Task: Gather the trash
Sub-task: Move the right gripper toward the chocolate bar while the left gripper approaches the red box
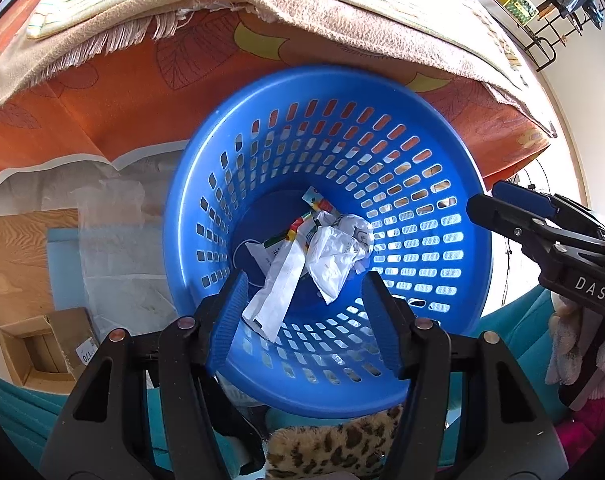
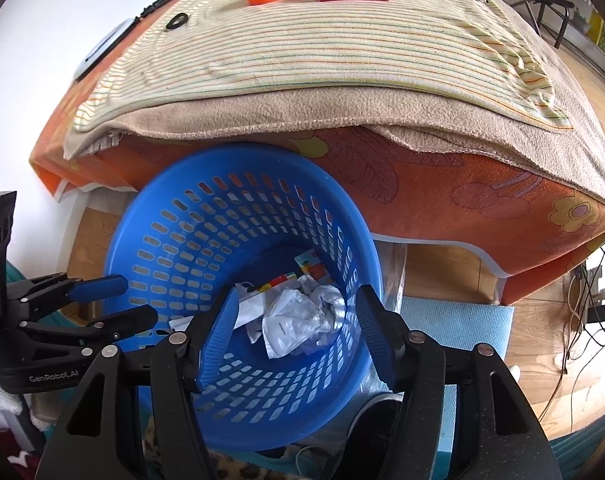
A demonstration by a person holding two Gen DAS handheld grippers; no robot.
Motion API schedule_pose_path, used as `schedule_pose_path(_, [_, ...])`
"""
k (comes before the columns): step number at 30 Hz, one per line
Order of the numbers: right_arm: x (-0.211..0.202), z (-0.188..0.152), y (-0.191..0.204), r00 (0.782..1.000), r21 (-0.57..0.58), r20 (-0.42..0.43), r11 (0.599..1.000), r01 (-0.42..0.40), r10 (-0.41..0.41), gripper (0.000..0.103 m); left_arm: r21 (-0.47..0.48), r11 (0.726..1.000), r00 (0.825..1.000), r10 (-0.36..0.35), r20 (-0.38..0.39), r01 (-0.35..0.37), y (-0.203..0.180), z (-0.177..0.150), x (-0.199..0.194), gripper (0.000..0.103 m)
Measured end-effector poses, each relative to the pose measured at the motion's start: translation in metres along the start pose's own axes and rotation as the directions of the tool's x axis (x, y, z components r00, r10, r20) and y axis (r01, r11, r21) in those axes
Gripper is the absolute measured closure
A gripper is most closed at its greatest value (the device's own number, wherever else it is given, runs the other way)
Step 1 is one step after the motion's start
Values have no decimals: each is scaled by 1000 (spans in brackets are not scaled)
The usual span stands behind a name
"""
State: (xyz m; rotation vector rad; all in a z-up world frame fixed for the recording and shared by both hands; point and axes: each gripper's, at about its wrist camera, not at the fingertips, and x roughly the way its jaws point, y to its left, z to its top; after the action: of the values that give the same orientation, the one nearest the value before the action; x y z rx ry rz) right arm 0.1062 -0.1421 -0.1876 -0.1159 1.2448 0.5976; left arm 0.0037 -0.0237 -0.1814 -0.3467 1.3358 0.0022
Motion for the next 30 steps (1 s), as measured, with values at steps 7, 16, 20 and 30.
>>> schedule_pose_path(7, [-11,8,-3,999,7,31,1000,-5,5,37,15,1000,999,7,32,-8,0,12,-12,42])
schedule_pose_path(16, [-38,35,-23,994,41,107,999,-22,17,37,35,999,994,17,105,-21,-1,41,-37,42])
schedule_pose_path(20, [-55,53,-36,987,48,159,999,-18,10,37,56,998,990,15,143,-23,-6,59,-50,42])
schedule_pose_path(30, [-101,119,-74,955,61,295,998,24,-41,31,117,993,974,-18,226,-9,-36,130,-70,42])
